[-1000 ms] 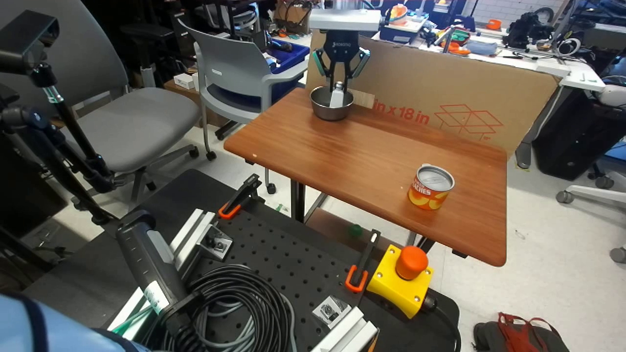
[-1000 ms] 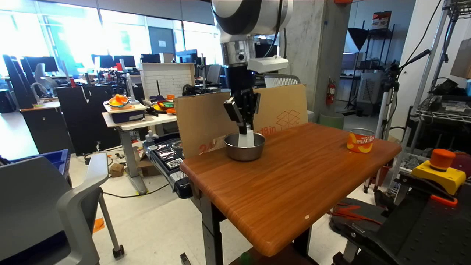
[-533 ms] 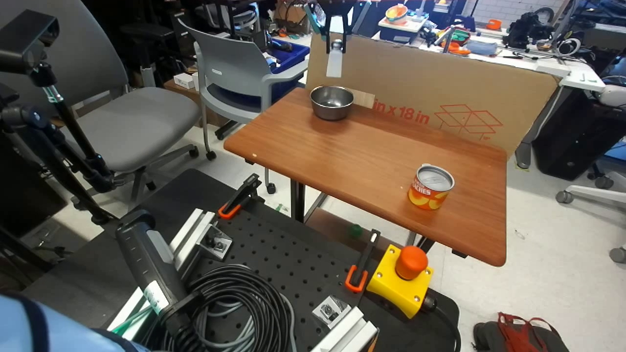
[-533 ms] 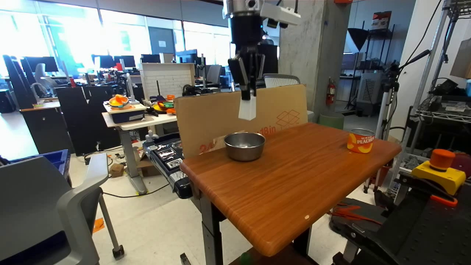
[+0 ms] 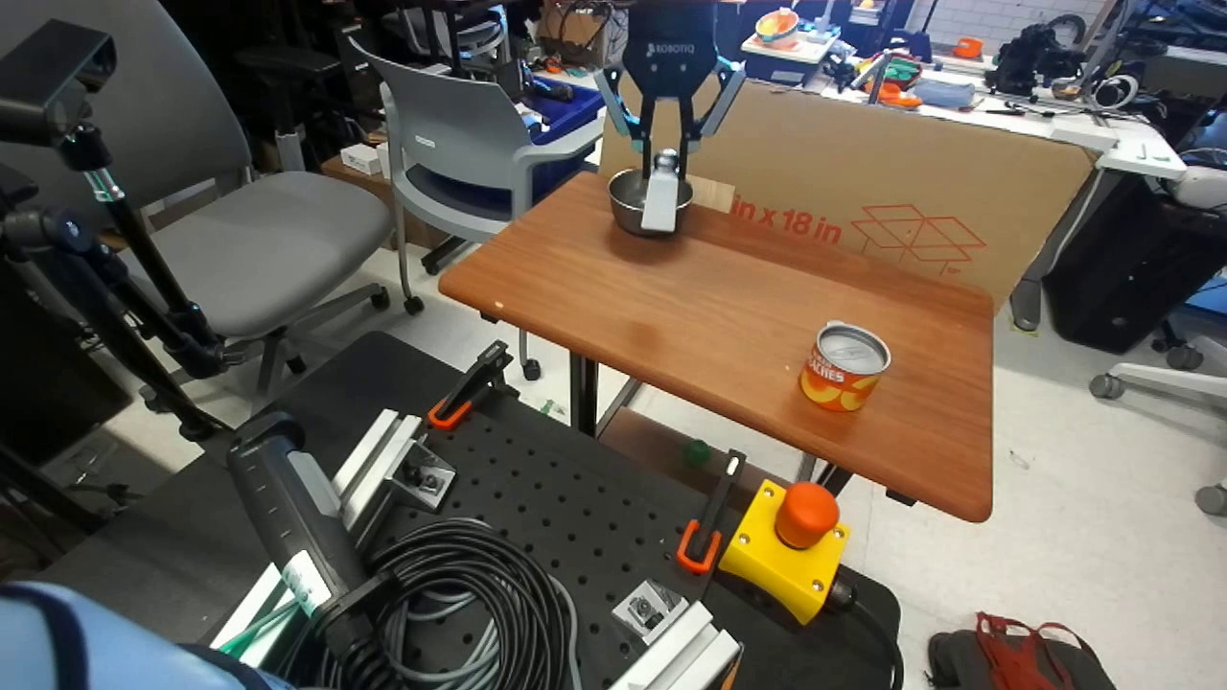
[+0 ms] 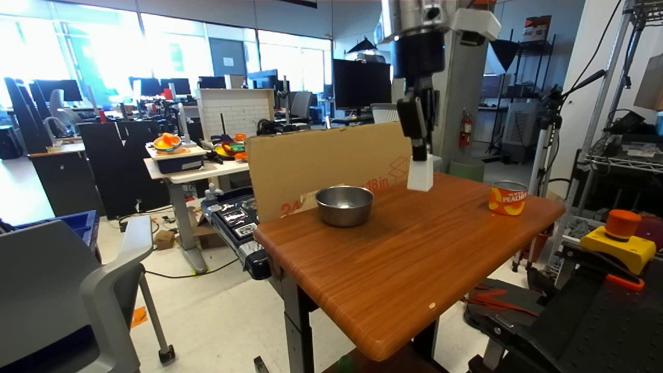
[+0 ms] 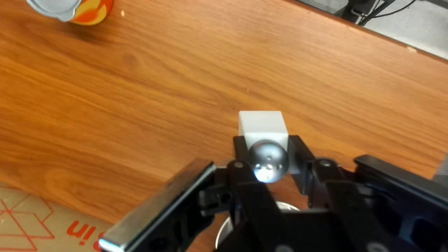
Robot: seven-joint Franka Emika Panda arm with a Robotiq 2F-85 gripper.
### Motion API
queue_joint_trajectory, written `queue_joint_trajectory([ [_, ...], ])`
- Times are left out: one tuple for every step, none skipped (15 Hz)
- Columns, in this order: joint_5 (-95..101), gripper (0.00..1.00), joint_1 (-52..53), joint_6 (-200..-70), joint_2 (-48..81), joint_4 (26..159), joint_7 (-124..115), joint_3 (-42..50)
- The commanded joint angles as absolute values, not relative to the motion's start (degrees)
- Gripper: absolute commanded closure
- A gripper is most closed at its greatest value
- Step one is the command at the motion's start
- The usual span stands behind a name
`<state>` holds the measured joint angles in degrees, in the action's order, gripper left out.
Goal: Take the salt cellar out of the silver bowl
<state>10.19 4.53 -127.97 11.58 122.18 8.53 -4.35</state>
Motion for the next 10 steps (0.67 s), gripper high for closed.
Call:
queue_joint_trajectory([
  [10.4, 0.92, 3.1, -133.7, 10.3, 129.6, 9.0, -3.3],
  [11.2, 0.92, 2.9, -135.5, 10.8, 130.9, 8.0, -2.9],
  [11.7, 0.92, 2.8, -136.9, 11.1, 132.1, 7.7, -2.7],
  [12.9, 0.92, 3.0, -138.9, 11.1, 133.4, 6.6, -2.2],
  [14.2, 0.92, 3.1, -140.6, 11.3, 134.5, 5.6, -1.8],
  [16.4, 0.92, 3.5, -142.0, 11.9, 135.3, 3.9, -1.3],
  [18.2, 0.92, 3.7, -142.9, 12.4, 135.8, 2.5, -0.9],
  [19.6, 0.92, 3.8, -143.3, 12.9, 136.3, 1.4, -0.6],
  [20.6, 0.89, 3.8, -143.8, 13.2, 136.7, 0.5, -0.4],
  [21.2, 0.42, 3.9, -144.2, 13.2, 137.3, -0.2, -0.3],
])
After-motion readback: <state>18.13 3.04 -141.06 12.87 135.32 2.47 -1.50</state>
